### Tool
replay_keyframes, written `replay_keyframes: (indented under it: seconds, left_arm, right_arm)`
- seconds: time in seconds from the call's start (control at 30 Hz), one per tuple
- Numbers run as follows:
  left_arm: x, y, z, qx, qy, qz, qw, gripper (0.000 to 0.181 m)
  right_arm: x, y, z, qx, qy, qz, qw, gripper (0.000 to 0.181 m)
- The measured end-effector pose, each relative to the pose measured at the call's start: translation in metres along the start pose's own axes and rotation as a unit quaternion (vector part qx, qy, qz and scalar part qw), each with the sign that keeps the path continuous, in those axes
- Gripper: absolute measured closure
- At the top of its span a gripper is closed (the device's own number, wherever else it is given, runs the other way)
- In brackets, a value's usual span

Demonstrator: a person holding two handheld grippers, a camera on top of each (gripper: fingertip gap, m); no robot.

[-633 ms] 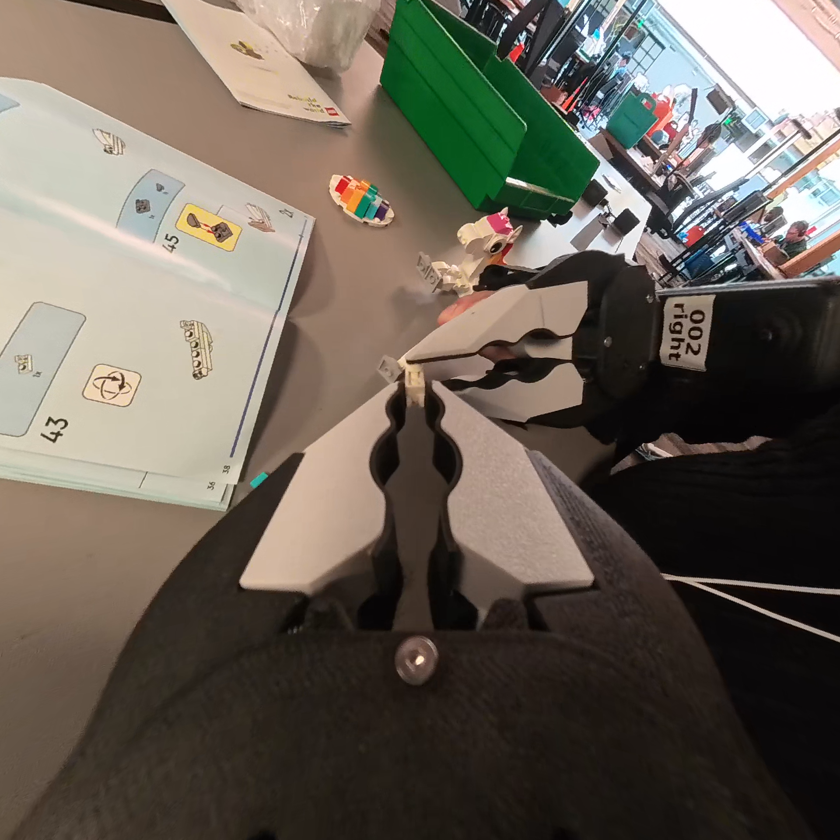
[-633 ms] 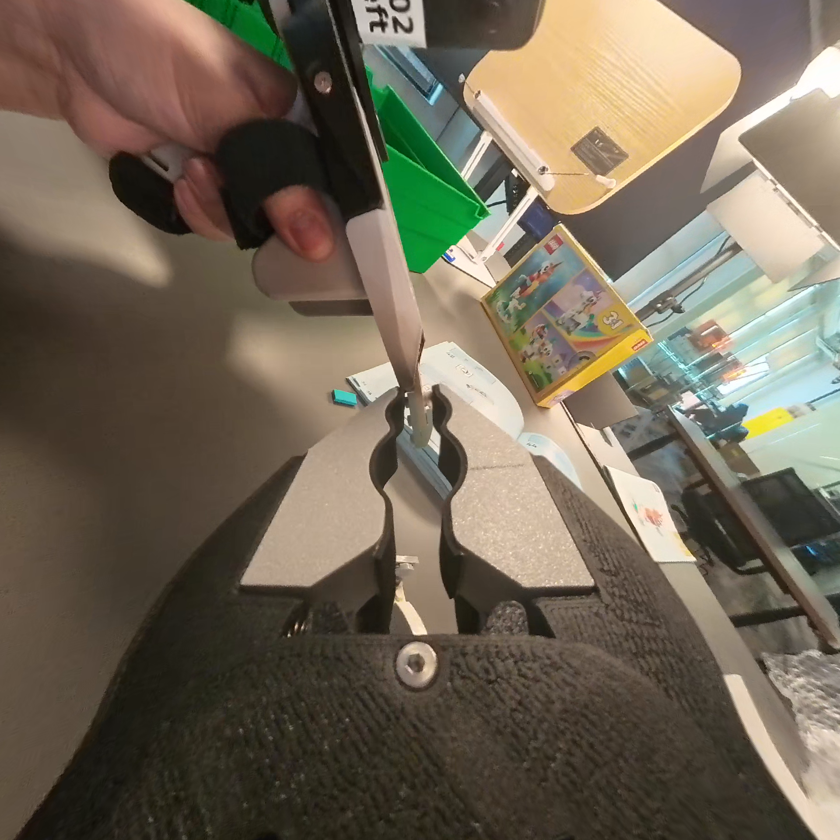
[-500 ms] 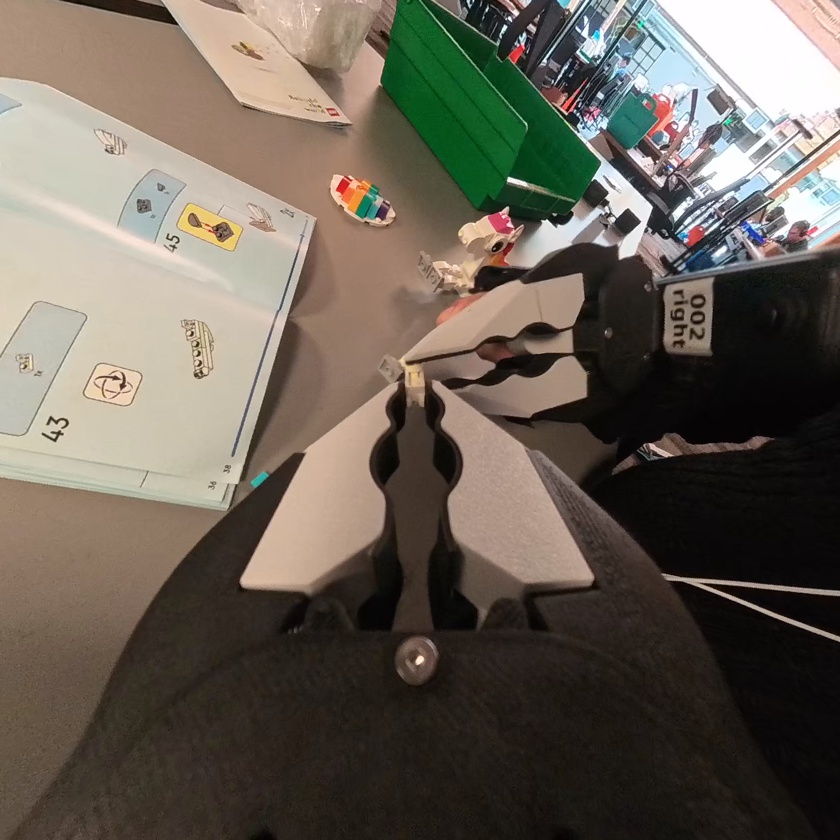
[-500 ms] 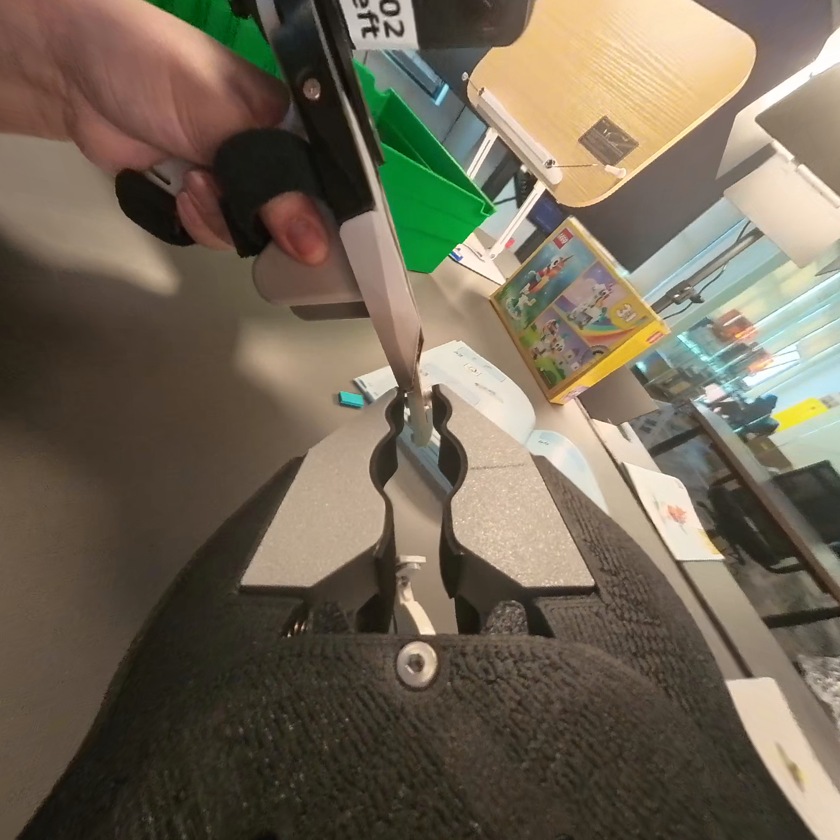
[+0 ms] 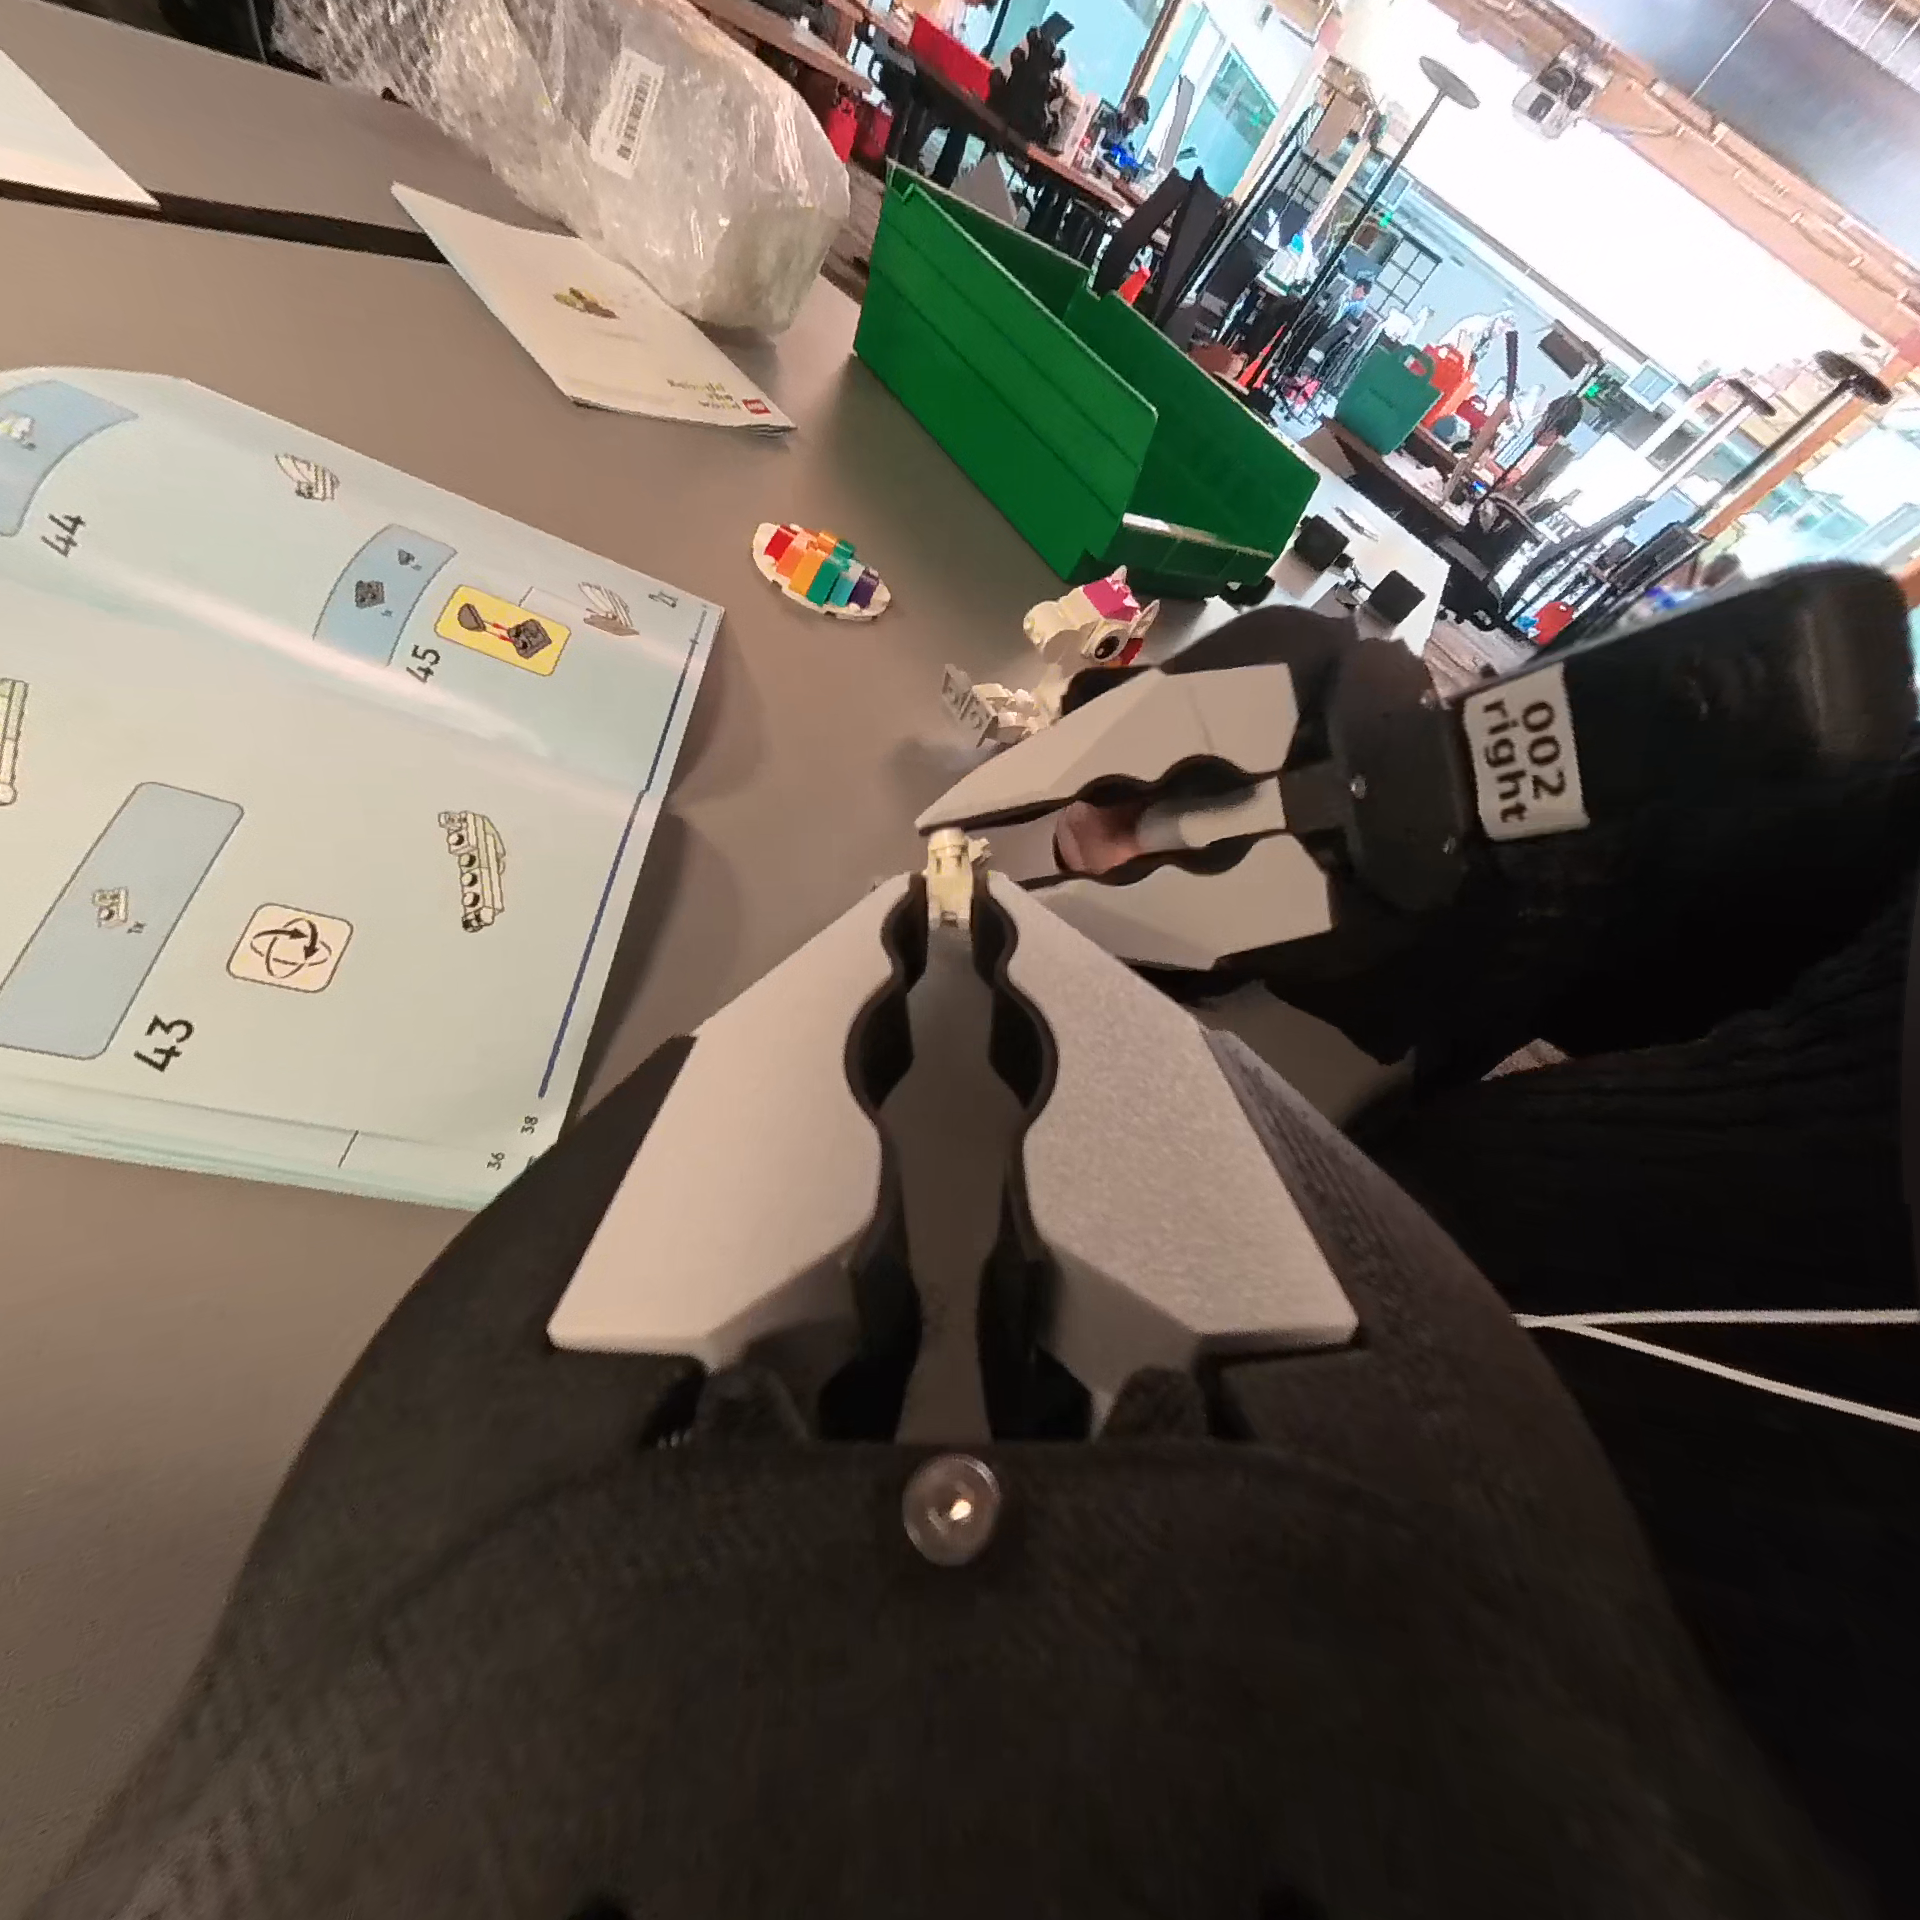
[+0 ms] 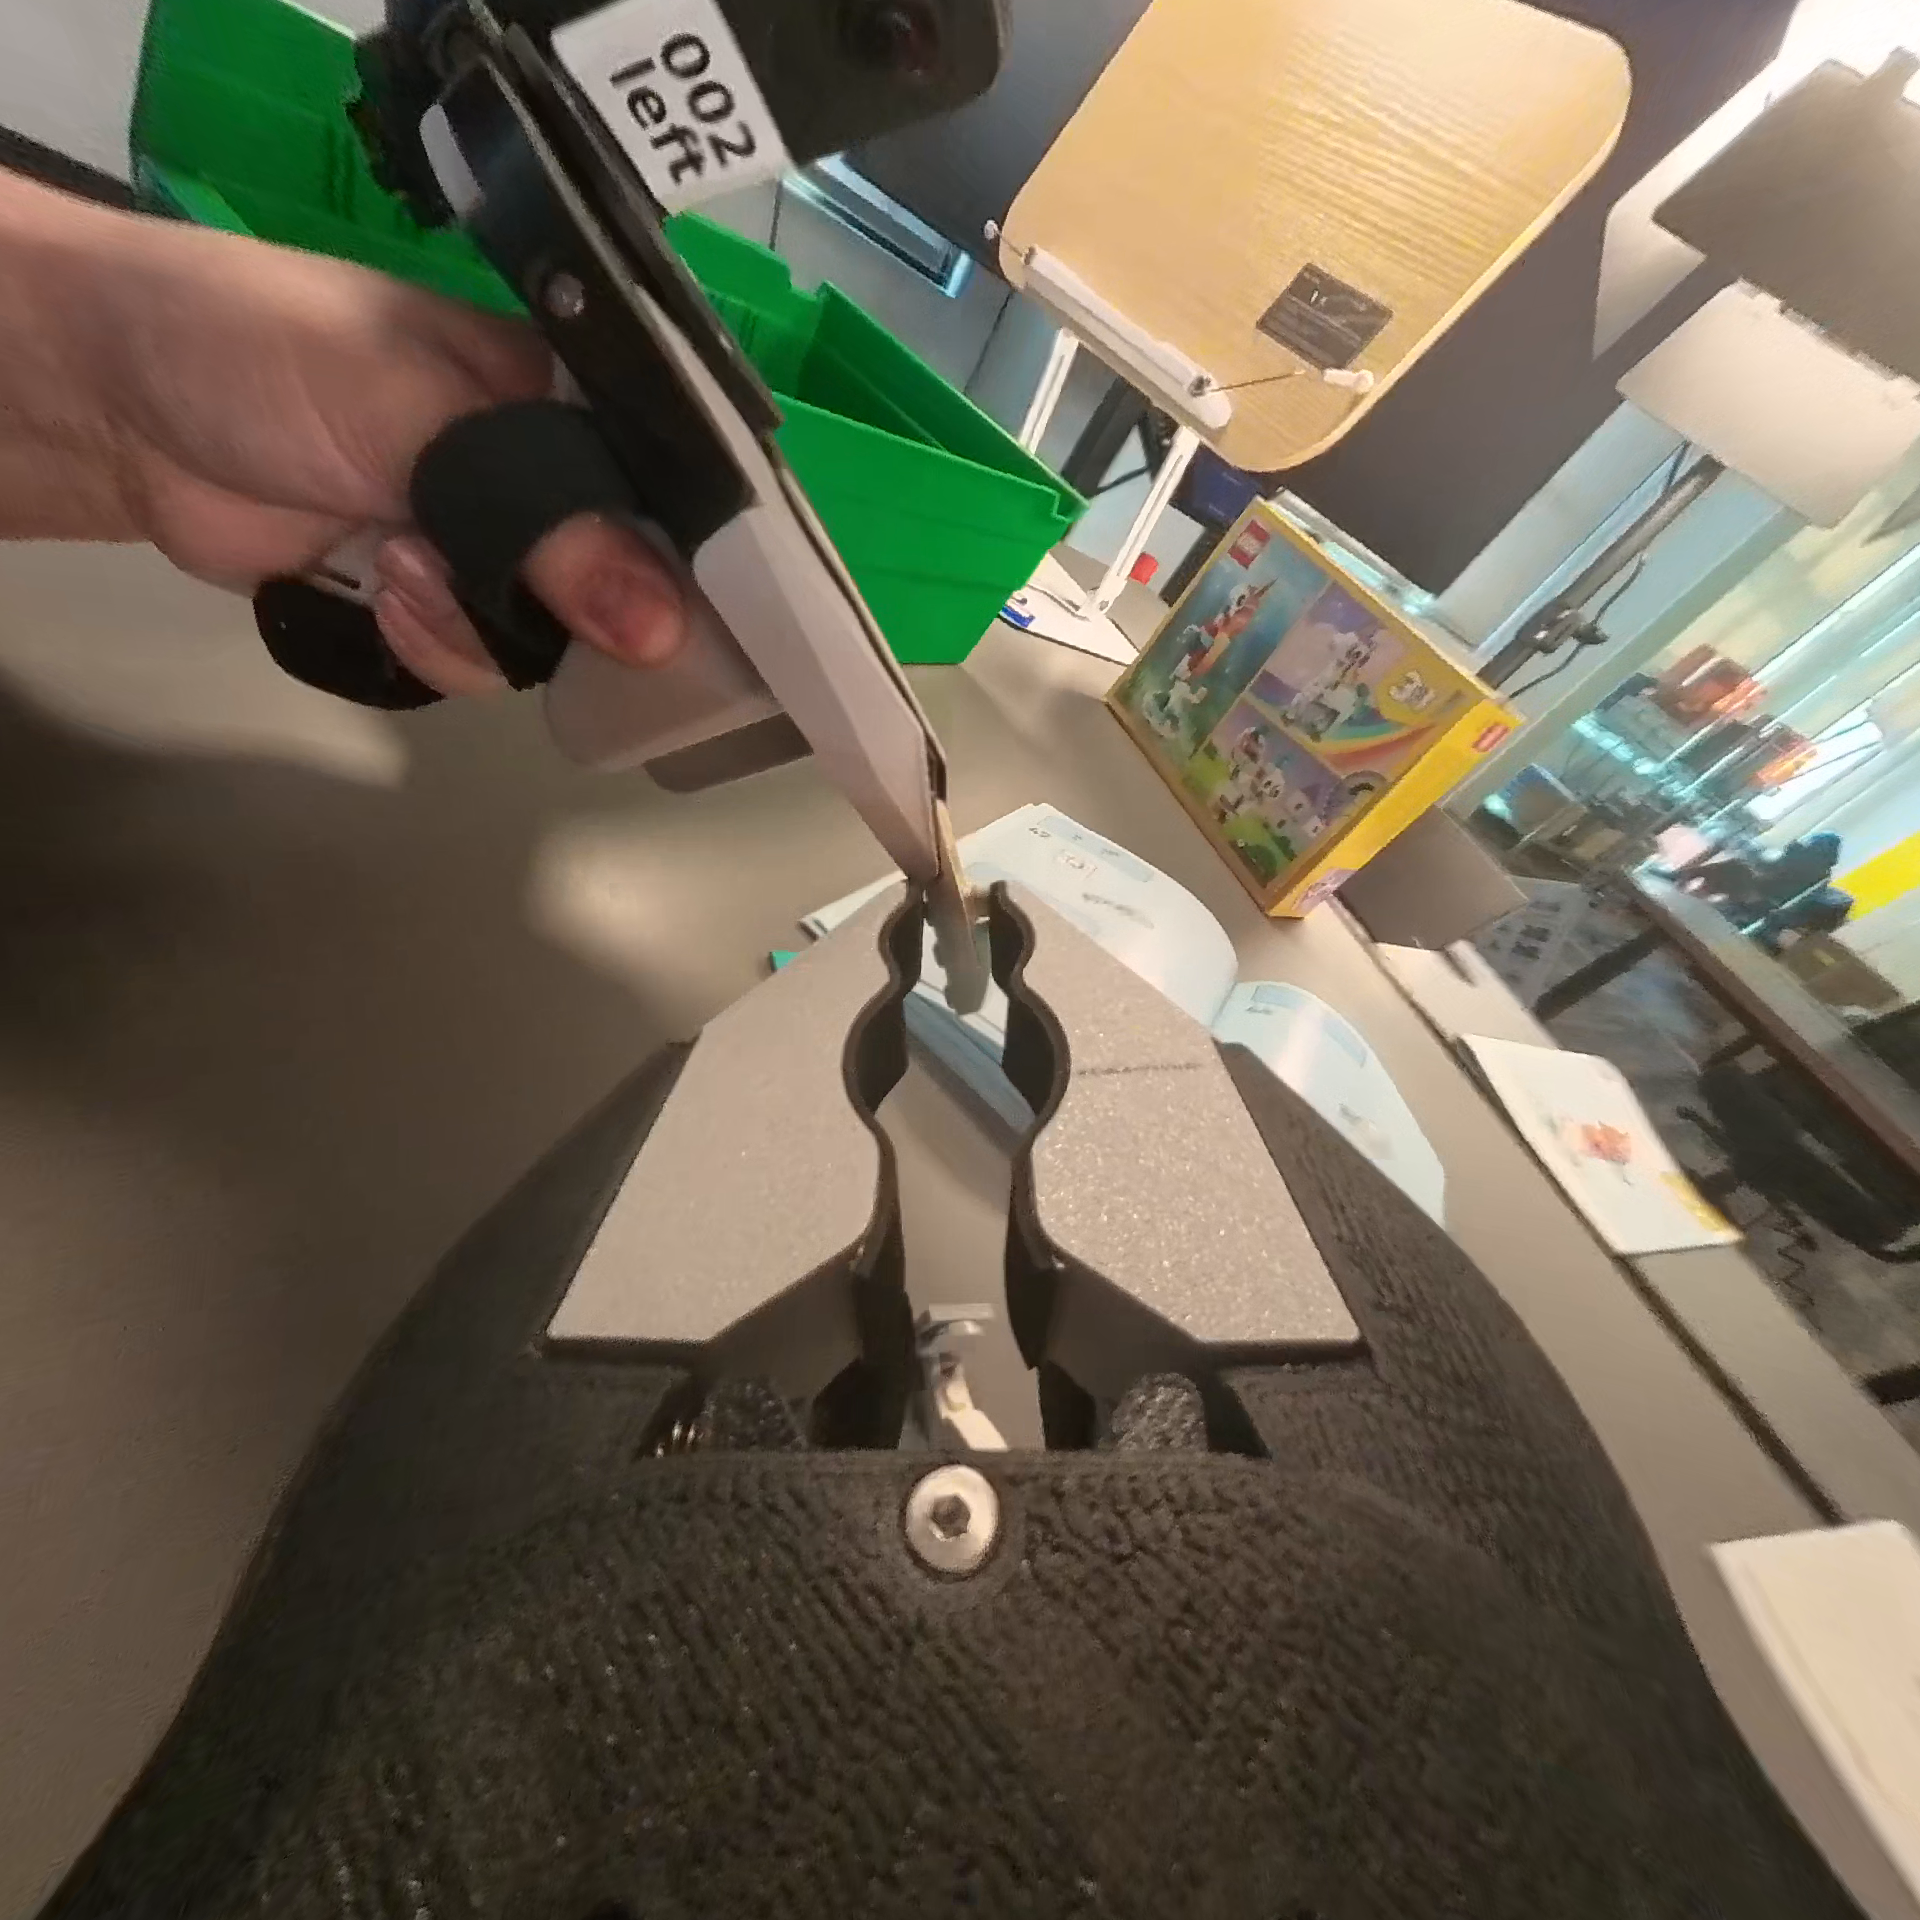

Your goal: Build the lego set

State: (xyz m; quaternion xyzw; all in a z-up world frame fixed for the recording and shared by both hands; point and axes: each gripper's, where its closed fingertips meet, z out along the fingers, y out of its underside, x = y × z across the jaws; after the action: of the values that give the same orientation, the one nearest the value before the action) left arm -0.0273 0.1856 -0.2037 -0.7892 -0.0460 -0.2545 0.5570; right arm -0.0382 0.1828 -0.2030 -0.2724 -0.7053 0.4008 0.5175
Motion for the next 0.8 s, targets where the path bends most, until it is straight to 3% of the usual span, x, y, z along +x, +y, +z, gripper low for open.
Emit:
replay_keyframes:
  seconds: [0.03, 0.2, 0.4, 0.7, 0.8]
  left_arm:
    - [0.0002, -0.0002, 0.0000, 0.000, 0.001, -0.003, 1.000, 0.174]
    - [-0.0011, 0.0010, 0.0015, -0.014, -0.019, 0.011, 1.000, 0.174]
    - [-0.0017, 0.0050, 0.0027, -0.029, -0.036, 0.025, 0.999, 0.174]
    - [0.0004, 0.0047, 0.0029, -0.013, -0.033, 0.037, 0.999, 0.174]
    - [0.0011, 0.0061, 0.0029, -0.011, -0.031, 0.037, 0.999, 0.174]
  right_arm:
    - [0.0002, -0.0001, -0.0003, -0.001, 0.006, -0.020, 1.000, 0.171]
    - [0.0005, 0.0018, -0.0005, -0.024, 0.033, -0.144, 0.989, 0.171]
    - [-0.0039, 0.0041, -0.0006, -0.050, 0.034, -0.308, 0.950, 0.170]
    - [-0.0030, 0.0039, -0.0024, -0.059, 0.013, -0.184, 0.981, 0.171]
    - [-0.0044, 0.0039, -0.0034, -0.061, 0.006, -0.209, 0.976, 0.171]
